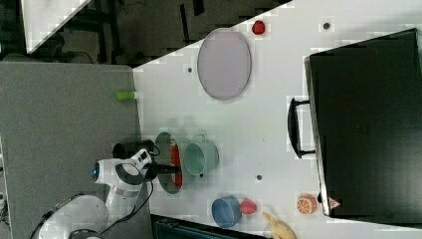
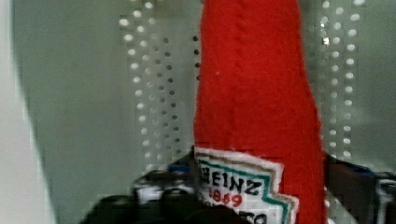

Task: Pick ketchup from strainer and place it on the table

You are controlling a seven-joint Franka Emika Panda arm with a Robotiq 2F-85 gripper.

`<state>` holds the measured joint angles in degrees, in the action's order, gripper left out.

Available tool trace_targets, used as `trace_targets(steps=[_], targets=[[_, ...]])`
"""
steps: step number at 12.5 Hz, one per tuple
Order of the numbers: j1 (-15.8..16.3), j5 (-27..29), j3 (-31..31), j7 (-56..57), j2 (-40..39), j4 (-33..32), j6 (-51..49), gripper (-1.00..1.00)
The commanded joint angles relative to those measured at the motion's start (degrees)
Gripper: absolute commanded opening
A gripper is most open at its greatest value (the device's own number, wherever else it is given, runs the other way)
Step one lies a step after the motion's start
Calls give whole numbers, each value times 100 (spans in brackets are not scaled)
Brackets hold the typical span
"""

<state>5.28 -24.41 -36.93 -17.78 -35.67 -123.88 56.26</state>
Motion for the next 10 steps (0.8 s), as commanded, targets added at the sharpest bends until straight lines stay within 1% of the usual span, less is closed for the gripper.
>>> trace_targets(steps=[1,2,4,5,8,10], targets=[[205,-77,70,-316,122,149,134,21],[182,-65,44,-316,195,133,88,21],[79,52,-120,-313,473,104,-347,21],[-27,300,-288,-297,670,122,-550,21],[-429,1434,-920,-227,1336,233,-888,21],[-624,1738,-1170,-107,1753,424,-1296,21]])
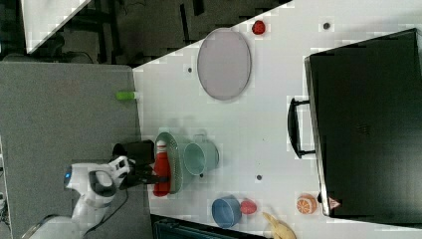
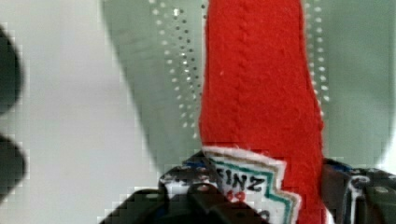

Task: Pick ketchup from strainer and place it on the table

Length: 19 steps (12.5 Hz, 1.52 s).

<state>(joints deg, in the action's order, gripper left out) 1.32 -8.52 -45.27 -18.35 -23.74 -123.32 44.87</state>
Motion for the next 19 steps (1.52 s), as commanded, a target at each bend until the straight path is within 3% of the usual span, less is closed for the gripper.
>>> trace_targets(steps=[1,5,8,13,19], targets=[[-300,205,-392,83,745,528,-425,21],[-537,832,-375,1003,1139,1405,-2075,21],[-918,859,-246,1529,1226,2043,-3021,21],[-1634,799,336,1836,1552,2287,-3148,21],[-2121,798,1315,1984,1693,2139,-3147,21]])
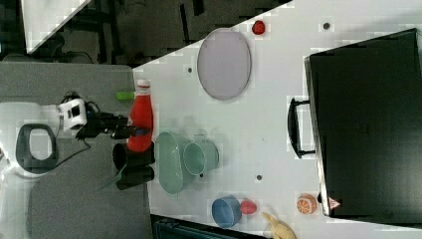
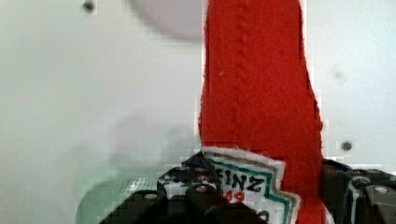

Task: Pick ketchup from strainer and place it on the table

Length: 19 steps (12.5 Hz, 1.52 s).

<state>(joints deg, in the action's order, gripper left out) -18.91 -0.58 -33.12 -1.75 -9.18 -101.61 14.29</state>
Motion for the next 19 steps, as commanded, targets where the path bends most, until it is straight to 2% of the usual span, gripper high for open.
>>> trace_targets(steps=[1,6,9,13,17,18,19], targets=[[-153,4,276,524,238,-114,-84,21],[-336,5,1077,1433,235,-788,223,21],[-355,5,1404,1538,222,-1505,1072,21],[-346,4,1487,1541,6,-2487,2465,21],[-347,-151,1523,1541,-484,-2929,3323,21],[-347,-327,1547,1541,-594,-2942,3439,27],[-348,-512,1567,1540,-677,-2943,3510,47]])
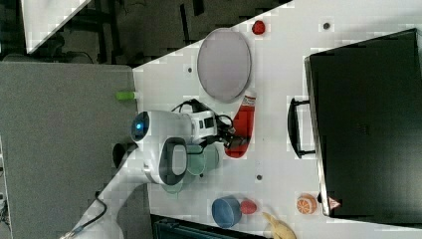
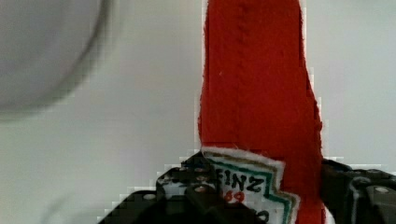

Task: Pick ketchup from strainer and place it on the table

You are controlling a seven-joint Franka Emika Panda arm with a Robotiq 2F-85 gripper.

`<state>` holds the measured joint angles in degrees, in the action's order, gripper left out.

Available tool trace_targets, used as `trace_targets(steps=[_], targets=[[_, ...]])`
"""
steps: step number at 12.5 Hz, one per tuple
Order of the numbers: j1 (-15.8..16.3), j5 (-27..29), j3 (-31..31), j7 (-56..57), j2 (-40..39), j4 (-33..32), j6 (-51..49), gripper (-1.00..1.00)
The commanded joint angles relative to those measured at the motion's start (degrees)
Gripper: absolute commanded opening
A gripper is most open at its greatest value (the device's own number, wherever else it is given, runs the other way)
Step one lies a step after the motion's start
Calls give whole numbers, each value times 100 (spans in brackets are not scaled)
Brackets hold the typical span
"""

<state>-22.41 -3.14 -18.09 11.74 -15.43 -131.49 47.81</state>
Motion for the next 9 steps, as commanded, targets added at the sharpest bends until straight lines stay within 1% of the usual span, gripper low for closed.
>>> trace_targets(steps=[1,2,3,6,7,9], targets=[[0,-403,67,192,-90,46,201,69],[0,-413,63,191,-64,60,202,91],[4,-395,37,188,15,83,185,100],[7,-239,-102,14,475,320,150,100],[8,-116,-145,-101,655,448,21,100],[10,108,-219,-307,972,774,-569,100]])
